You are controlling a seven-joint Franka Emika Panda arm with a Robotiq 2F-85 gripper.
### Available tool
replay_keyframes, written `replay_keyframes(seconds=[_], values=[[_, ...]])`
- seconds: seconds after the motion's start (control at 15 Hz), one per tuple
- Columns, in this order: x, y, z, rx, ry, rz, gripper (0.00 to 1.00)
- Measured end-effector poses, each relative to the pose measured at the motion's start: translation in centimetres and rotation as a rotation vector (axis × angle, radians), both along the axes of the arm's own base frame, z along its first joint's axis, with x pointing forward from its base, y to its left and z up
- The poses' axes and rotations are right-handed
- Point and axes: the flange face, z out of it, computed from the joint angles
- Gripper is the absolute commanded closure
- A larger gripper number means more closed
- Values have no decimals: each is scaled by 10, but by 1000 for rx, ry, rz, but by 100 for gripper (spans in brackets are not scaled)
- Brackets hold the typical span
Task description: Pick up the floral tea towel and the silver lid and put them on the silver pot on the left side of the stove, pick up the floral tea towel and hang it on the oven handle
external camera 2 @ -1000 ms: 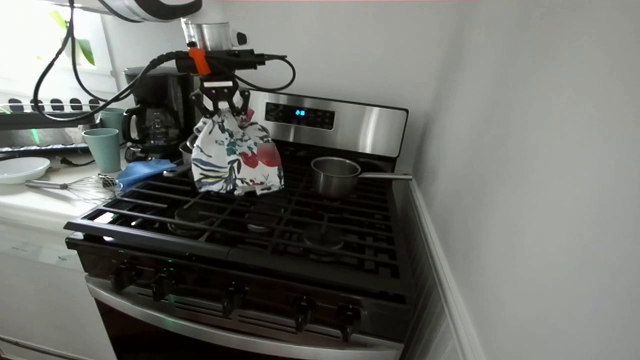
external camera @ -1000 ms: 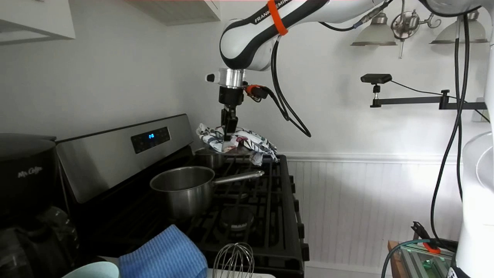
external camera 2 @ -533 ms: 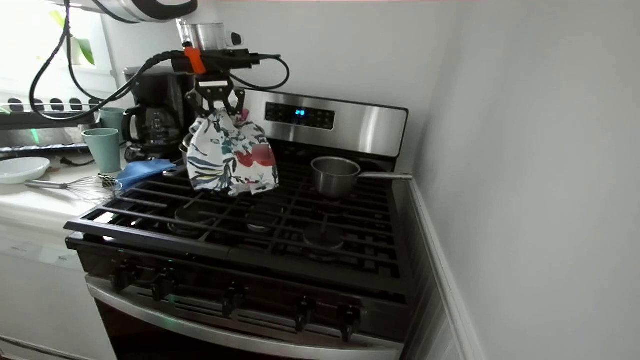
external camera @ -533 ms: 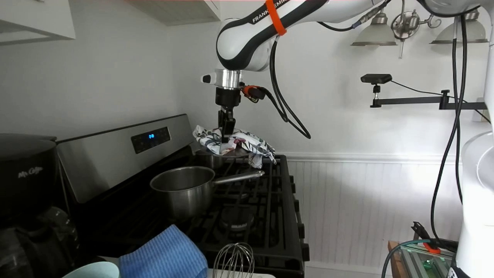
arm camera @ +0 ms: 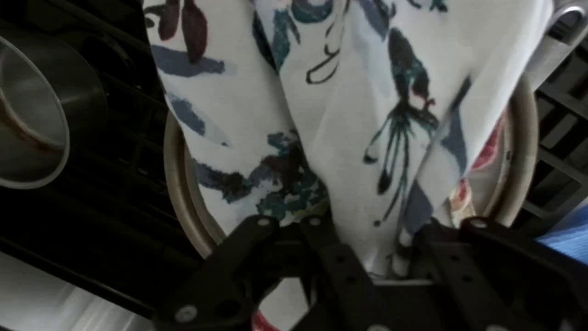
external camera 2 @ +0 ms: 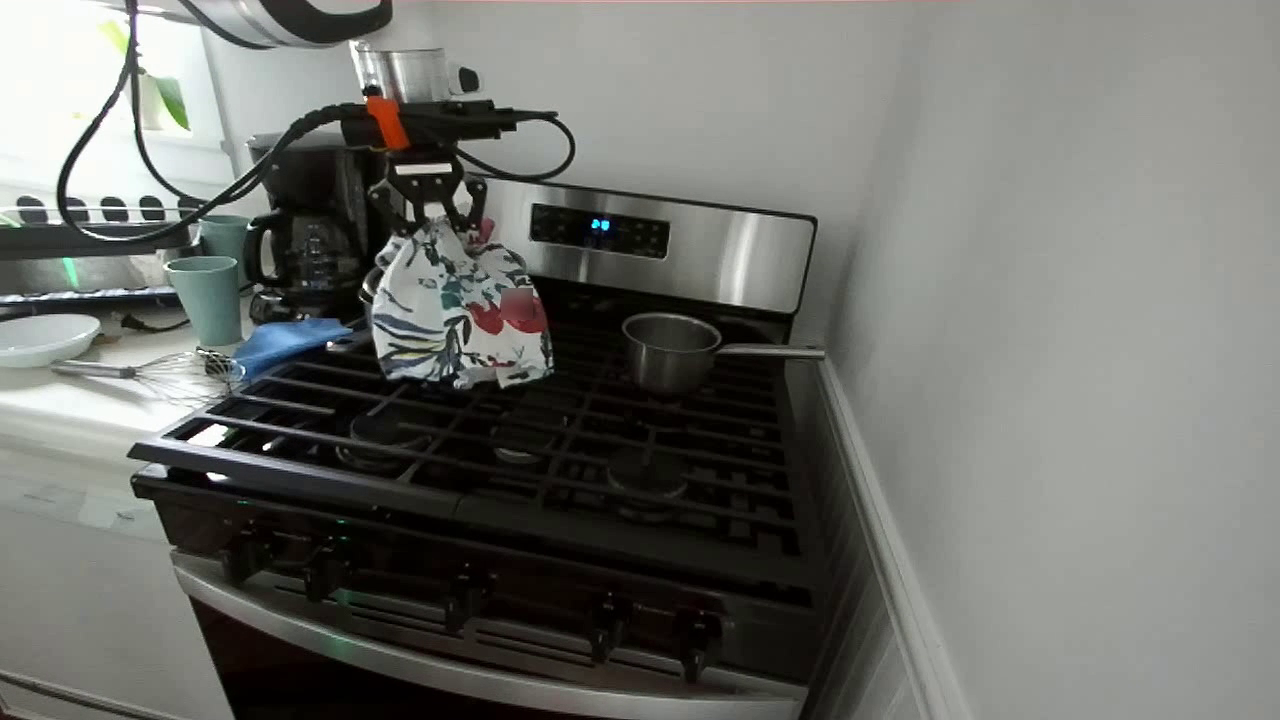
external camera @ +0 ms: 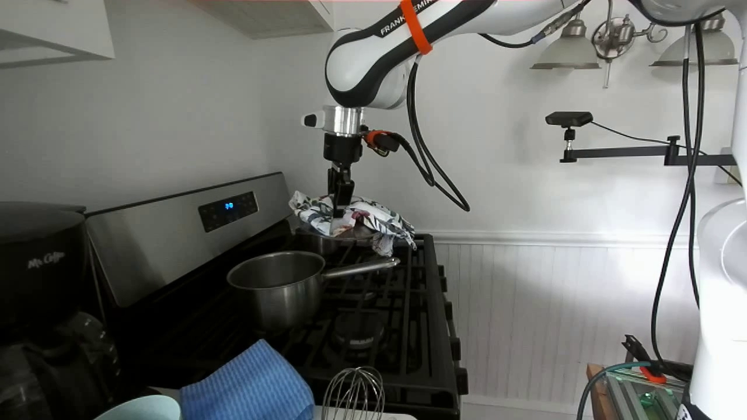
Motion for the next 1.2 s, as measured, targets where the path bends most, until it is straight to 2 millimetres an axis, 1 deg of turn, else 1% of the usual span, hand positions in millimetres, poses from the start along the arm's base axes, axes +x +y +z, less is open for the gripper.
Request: replay_keyframes(seconds=[0.13,0.33,0.6,0.93,1.2], values=[[4,14,-2,0,-4,25,97],[10,43,-7,0,-9,74,97],[22,77,-20,-43,-23,149,97],[37,106,-41,-128,-43,240,97],[47,122,-45,-164,-49,284,97]])
